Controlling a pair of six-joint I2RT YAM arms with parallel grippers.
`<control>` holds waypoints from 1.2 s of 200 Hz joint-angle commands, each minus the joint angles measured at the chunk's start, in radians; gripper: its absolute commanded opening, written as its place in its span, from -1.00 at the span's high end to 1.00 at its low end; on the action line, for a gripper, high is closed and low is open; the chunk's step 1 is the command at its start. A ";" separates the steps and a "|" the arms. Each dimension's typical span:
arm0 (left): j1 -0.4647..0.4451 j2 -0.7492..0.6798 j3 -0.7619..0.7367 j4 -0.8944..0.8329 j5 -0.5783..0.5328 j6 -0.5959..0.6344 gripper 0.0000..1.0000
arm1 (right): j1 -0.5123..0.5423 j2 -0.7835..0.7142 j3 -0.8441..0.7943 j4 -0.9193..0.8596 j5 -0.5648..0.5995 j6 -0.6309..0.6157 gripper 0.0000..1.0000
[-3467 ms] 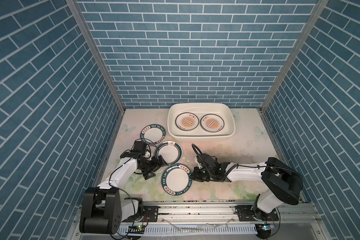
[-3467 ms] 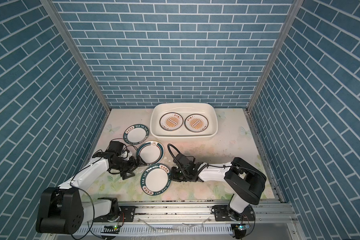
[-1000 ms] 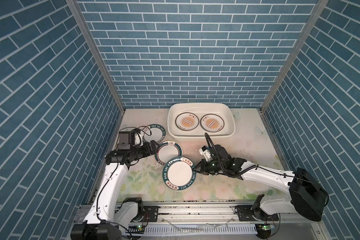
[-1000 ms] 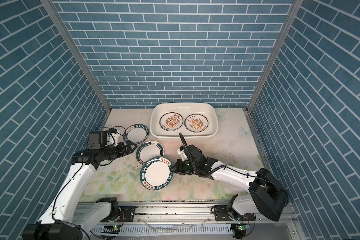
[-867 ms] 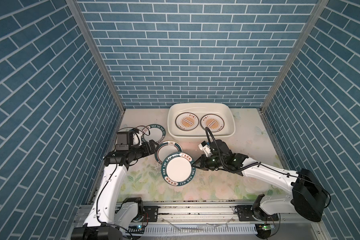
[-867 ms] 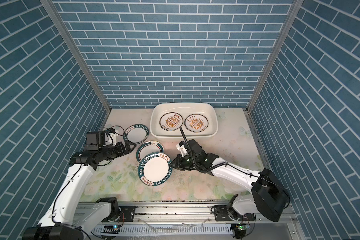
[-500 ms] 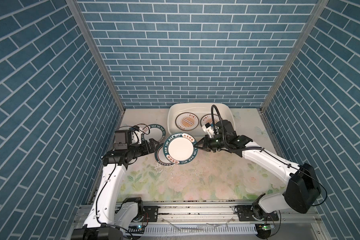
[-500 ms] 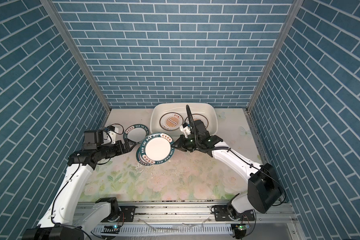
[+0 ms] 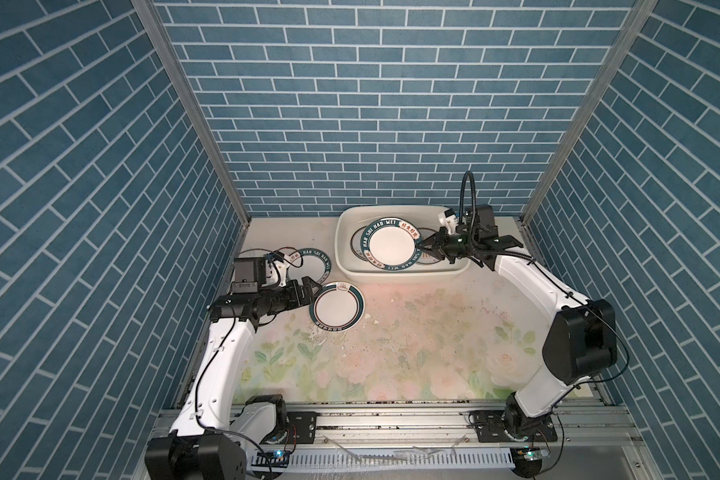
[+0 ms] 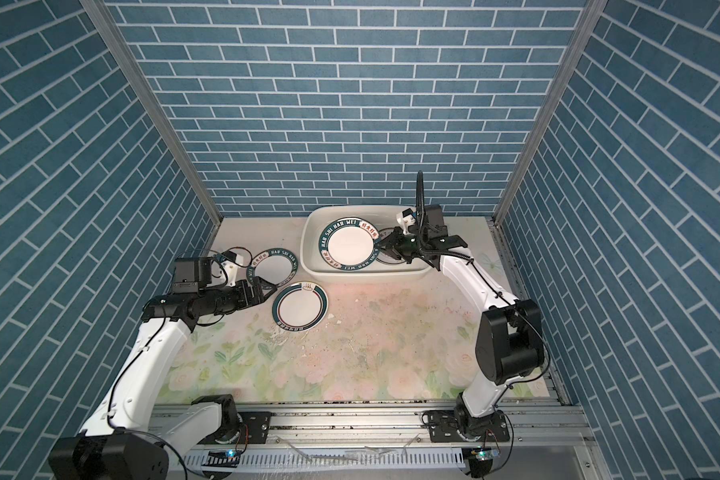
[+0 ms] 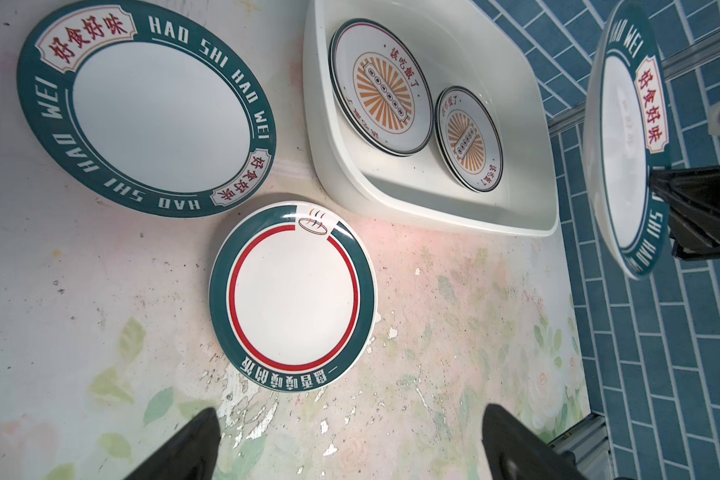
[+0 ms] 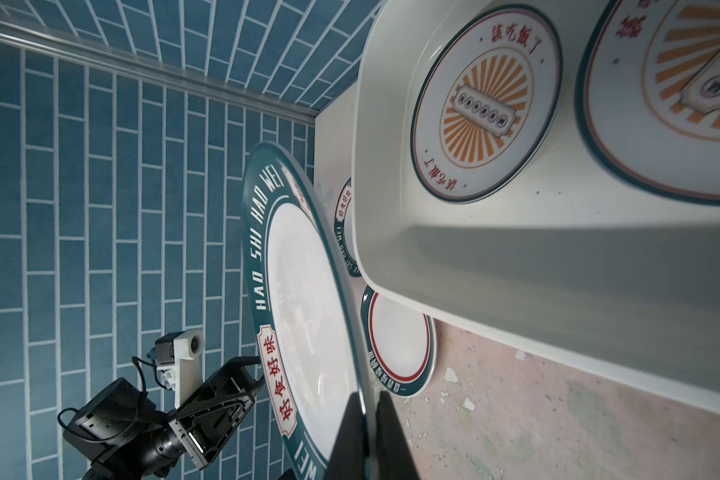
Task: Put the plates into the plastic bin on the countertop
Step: 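Carry the HAO SHI HAO WEI plate into the bin with the right gripper, then lower the plate onto the sunburst plate in the bin and open the right gripper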
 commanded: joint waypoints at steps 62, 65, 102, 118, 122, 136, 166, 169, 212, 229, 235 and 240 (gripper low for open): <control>0.005 0.051 0.048 0.015 0.064 0.025 -0.99 | -0.167 0.254 0.177 -0.044 0.051 -0.188 1.00; 0.005 0.052 0.048 0.015 0.064 0.026 -0.99 | -0.169 0.261 0.187 -0.057 0.068 -0.199 1.00; 0.005 0.040 0.039 0.013 0.057 0.033 -0.99 | -0.172 0.357 0.295 -0.167 0.168 -0.284 1.00; 0.005 0.029 0.026 0.022 0.057 0.037 -0.99 | -0.172 0.381 0.313 -0.172 0.210 -0.294 1.00; 0.006 0.027 0.023 0.024 0.058 0.038 -0.99 | -0.172 0.385 0.314 -0.166 0.214 -0.295 1.00; 0.008 0.027 0.019 0.026 0.059 0.036 -0.99 | -0.172 0.402 0.331 -0.180 0.263 -0.308 1.00; 0.008 0.024 0.025 0.024 0.062 0.034 -0.99 | -0.173 0.437 0.364 -0.186 0.297 -0.309 1.00; 0.008 0.023 0.025 0.024 0.063 0.034 -0.99 | -0.172 0.443 0.369 -0.187 0.295 -0.309 1.00; 0.009 0.014 0.007 0.037 0.065 0.035 -0.99 | -0.172 0.476 0.380 -0.196 0.288 -0.301 1.00; 0.008 0.013 0.007 0.039 0.065 0.034 -0.99 | -0.175 0.481 0.381 -0.201 0.299 -0.304 1.00; 0.008 0.013 0.008 0.037 0.065 0.034 -0.99 | -0.175 0.481 0.380 -0.199 0.298 -0.304 1.00; 0.008 0.012 0.008 0.037 0.065 0.034 -0.99 | -0.175 0.481 0.381 -0.198 0.296 -0.305 1.00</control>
